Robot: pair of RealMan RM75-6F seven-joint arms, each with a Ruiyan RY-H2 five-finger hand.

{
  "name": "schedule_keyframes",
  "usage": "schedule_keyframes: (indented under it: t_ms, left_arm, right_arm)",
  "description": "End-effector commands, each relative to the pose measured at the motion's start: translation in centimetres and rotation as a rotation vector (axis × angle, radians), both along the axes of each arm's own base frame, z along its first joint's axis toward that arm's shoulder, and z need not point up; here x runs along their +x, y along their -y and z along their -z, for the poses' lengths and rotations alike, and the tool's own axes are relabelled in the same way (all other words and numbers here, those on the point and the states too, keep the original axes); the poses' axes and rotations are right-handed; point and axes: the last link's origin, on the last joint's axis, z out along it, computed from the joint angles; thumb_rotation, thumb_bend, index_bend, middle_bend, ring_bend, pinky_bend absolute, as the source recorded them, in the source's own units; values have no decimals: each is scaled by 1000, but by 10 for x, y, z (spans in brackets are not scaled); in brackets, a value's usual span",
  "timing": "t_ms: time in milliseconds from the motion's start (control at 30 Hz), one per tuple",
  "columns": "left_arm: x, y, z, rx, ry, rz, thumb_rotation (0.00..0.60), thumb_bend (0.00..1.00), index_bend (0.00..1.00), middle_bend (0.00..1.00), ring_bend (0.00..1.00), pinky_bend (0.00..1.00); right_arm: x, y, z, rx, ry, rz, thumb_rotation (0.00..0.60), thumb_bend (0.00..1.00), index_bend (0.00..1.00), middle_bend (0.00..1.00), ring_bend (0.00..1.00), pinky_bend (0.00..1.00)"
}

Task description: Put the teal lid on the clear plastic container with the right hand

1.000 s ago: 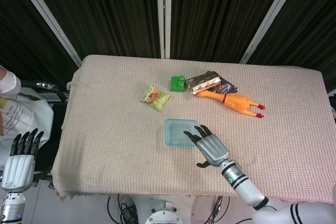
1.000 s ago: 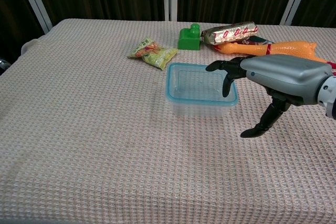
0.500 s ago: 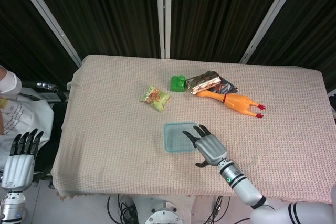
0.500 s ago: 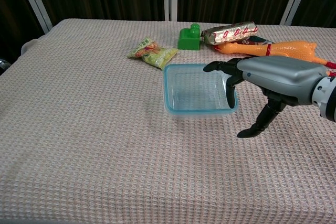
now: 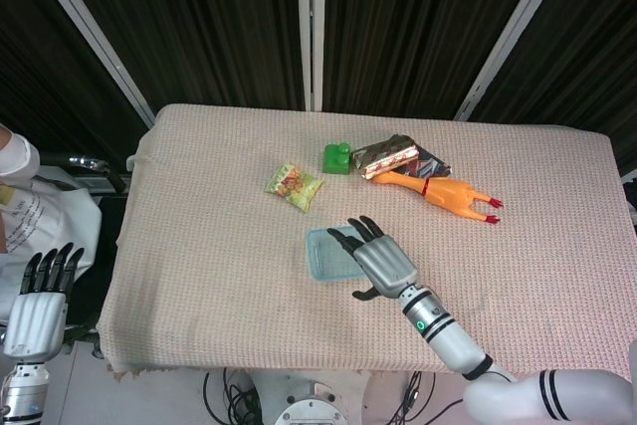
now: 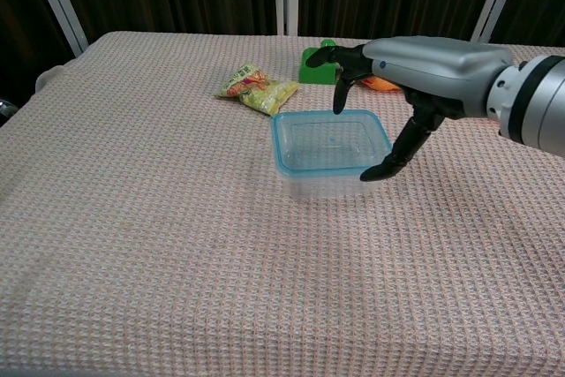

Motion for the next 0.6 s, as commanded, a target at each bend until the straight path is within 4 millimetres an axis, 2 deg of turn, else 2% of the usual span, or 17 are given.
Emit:
schedule_keyframes:
  t_ms: [33,133,300,600]
  left_arm:
    - [0,0,0,0,-2,-3,600,39,64,23,0,0]
    - [-1,1,-1,1,-1,-10,600,39,65,23,0,0]
    - [-2,2,-1,0,0,-15,600,39,65,23,0,0]
    - [-4,1,1,-8,4,-20,600,39,65,23,0,0]
  right_arm:
    - [20,12,17,35,-22,-13,600,2,0,249,0,0]
    - [29,18,28,65,-36,-5,600,4,0,232,0,0]
    - [35,21,35,89,-63,4,600,7,0,217,0,0]
    - [30,25,38,98,-69,43,600,6,0,217,0,0]
